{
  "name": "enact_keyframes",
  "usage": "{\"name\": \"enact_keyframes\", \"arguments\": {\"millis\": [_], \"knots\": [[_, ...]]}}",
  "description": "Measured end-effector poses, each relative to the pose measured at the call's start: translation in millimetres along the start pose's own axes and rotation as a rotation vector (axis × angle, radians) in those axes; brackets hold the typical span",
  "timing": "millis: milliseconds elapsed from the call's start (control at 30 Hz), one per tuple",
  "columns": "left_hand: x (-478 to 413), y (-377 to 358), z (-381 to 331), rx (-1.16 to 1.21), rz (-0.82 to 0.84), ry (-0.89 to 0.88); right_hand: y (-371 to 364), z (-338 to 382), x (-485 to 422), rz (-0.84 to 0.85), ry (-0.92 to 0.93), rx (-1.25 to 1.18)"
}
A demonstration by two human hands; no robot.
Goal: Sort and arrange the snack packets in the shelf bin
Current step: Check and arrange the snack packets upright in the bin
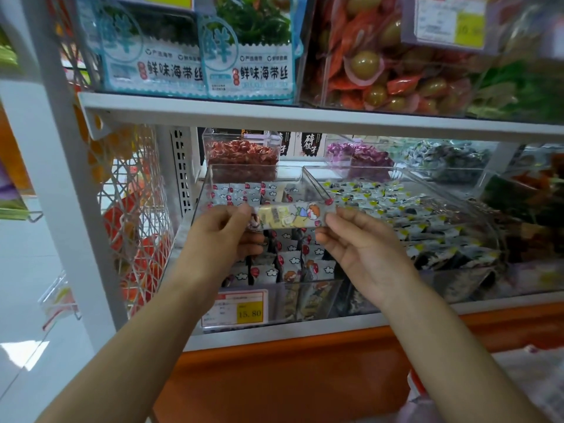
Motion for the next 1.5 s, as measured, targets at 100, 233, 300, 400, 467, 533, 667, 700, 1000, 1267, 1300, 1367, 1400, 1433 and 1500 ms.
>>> {"name": "enact_keyframes", "arguments": {"millis": [100, 233, 300, 400, 467, 533, 667, 700, 1000, 1267, 1300, 1367, 1400, 1433, 1500], "knots": [[-0.6, 1.1, 1.7, 0.066, -0.030, 0.000, 0.0, -0.8, 0.3, -0.007, -0.019, -0.049], [-0.8, 1.0, 1.6, 0.241, -0.029, 0.059, 2.4, -0.9, -1.9, -0.052, -0.033, -0.124], [-1.2, 1.7, 1.6, 0.329, -0.019, 0.101, 3.6, -0.5, -2.2, -0.065, -0.037, -0.134], [-0.6, 2.8, 1.5, 0.389, -0.022, 0.152, 3.8, 0.3, -1.9, -0.072, -0.038, -0.143], [0.0, 2.4, 2.2, 0.436, -0.023, 0.192, 3.4, 0.3, -1.4, -0.079, -0.028, -0.147], [0.5, 0.9, 2.4, 0.487, -0.005, 0.217, 3.4, -0.4, -1.1, -0.091, -0.016, -0.146], [0.1, -3.1, 0.2, 0.470, 0.048, 0.180, 6.0, -0.2, -2.0, -0.131, 0.028, -0.102], [0.2, -3.8, -0.7, 0.454, 0.057, 0.164, 6.6, 0.6, -2.5, -0.134, 0.050, -0.078], [6.3, -8.1, -5.5, 0.174, 0.176, 0.033, 11.3, 7.1, -2.1, -0.135, 0.277, 0.332], [9.1, -8.5, -8.9, -0.026, 0.160, -0.060, 7.6, 1.9, -2.9, -0.018, 0.248, 0.492], [9.0, -8.0, -8.9, -0.032, 0.166, -0.071, 7.7, 1.7, -2.9, -0.017, 0.250, 0.501], [8.8, -7.0, -10.3, -0.054, 0.176, -0.090, 7.6, 1.5, -1.8, -0.013, 0.240, 0.501], [8.6, -6.4, -11.0, -0.061, 0.183, -0.096, 7.3, 1.7, -1.1, -0.012, 0.232, 0.497], [8.6, -5.8, -11.6, -0.067, 0.191, -0.100, 7.1, 2.2, -0.6, -0.012, 0.231, 0.497], [9.1, -4.9, -12.7, -0.086, 0.208, -0.100, 6.5, 3.4, -0.2, -0.015, 0.246, 0.503]]}}
Point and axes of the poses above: each hand's wrist, its own x-axis away from the middle knuckle, its own y-axis out of the back of the hand, z = x × y, the point moved 3 cm from there along -x, towards the middle knuckle, and after that the axes turned 4 degrees about x, right-handed, at the moved point
